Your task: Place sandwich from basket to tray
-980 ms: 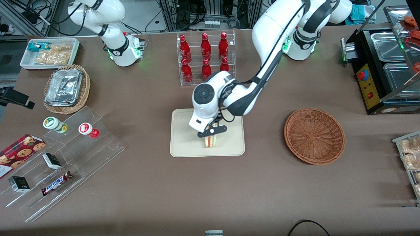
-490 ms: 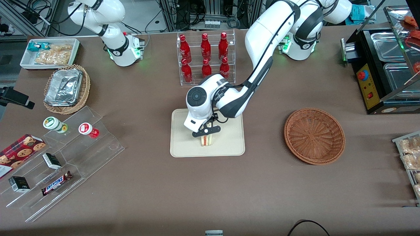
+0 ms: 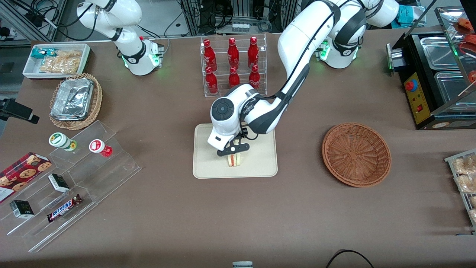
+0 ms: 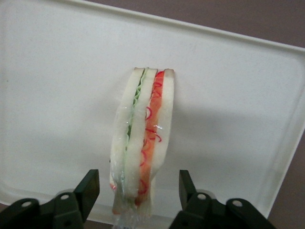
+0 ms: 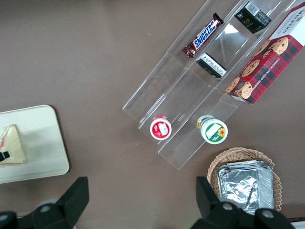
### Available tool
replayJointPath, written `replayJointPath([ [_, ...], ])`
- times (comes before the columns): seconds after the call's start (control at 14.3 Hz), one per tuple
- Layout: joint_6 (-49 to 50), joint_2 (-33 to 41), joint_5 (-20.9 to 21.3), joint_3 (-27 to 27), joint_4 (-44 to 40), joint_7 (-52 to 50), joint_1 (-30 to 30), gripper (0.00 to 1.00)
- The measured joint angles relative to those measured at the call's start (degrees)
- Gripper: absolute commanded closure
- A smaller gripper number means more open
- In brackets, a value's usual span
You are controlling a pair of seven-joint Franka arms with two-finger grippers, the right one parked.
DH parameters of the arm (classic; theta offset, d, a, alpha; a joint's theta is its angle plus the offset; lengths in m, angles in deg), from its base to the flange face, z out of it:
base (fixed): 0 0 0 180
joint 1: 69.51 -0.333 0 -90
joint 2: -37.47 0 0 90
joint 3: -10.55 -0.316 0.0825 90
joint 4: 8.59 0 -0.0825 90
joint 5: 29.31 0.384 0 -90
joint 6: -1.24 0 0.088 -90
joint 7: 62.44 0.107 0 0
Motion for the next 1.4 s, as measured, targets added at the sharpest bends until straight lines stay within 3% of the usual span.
replayJointPath([
  [0.35, 8.67, 7.73, -0.5, -0.24, 0.01, -0.93, -0.14, 0.0],
  [0.63, 12.16, 15.33, -0.43, -1.09, 8.91, 0.59, -3.65, 0.0],
  [1.12, 12.21, 32.53, -1.18, -1.33, 29.4, 23.21, -19.76, 0.0],
  [1.4, 18.58, 42.32, -3.16, -1.46, 35.53, 38.27, -29.27, 0.0],
])
